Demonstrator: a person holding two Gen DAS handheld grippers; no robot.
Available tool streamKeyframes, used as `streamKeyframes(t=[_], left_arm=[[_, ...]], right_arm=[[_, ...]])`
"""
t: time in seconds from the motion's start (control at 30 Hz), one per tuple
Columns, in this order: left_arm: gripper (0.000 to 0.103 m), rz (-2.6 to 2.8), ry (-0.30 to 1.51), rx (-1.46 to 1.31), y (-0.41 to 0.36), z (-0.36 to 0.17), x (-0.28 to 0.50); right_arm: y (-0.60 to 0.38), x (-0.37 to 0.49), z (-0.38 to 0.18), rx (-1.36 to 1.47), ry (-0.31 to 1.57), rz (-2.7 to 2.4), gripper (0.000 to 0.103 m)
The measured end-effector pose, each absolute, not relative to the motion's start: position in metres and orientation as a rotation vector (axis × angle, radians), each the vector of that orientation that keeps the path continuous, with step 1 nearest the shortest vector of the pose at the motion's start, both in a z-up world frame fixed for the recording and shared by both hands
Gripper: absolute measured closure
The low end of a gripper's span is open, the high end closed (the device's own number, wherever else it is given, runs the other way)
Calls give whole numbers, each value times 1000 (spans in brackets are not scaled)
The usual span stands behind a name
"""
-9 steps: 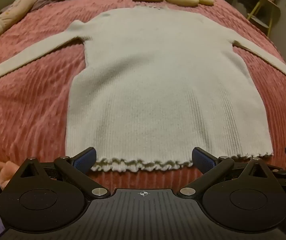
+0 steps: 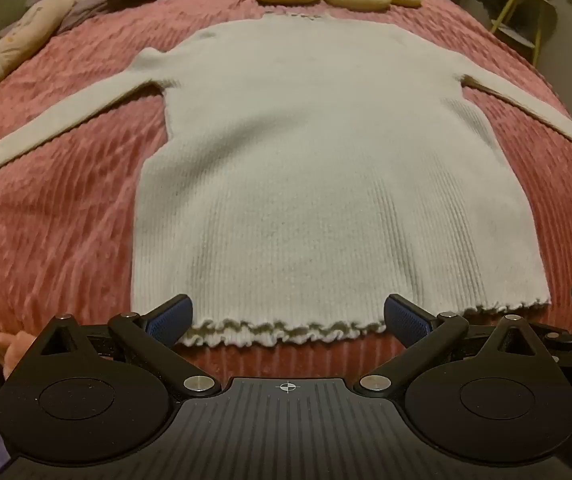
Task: Fold small clothes
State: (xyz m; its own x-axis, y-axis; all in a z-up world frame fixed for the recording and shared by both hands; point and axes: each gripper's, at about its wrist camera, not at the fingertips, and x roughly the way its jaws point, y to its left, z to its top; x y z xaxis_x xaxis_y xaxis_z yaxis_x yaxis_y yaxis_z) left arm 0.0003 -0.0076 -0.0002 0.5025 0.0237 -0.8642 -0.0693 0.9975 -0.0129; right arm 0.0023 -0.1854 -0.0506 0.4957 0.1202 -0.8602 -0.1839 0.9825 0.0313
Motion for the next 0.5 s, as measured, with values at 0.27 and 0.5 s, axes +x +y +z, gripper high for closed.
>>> streamKeyframes(t=[0.27,0.5], left_arm=[[0,55,1043,-47,-7,0,0],[0,55,1043,-44,-7,-1,0]], right_arm=[[-184,1,-48,-57,1030,192,4],[-187,1,-51,-53,1026,198,4]])
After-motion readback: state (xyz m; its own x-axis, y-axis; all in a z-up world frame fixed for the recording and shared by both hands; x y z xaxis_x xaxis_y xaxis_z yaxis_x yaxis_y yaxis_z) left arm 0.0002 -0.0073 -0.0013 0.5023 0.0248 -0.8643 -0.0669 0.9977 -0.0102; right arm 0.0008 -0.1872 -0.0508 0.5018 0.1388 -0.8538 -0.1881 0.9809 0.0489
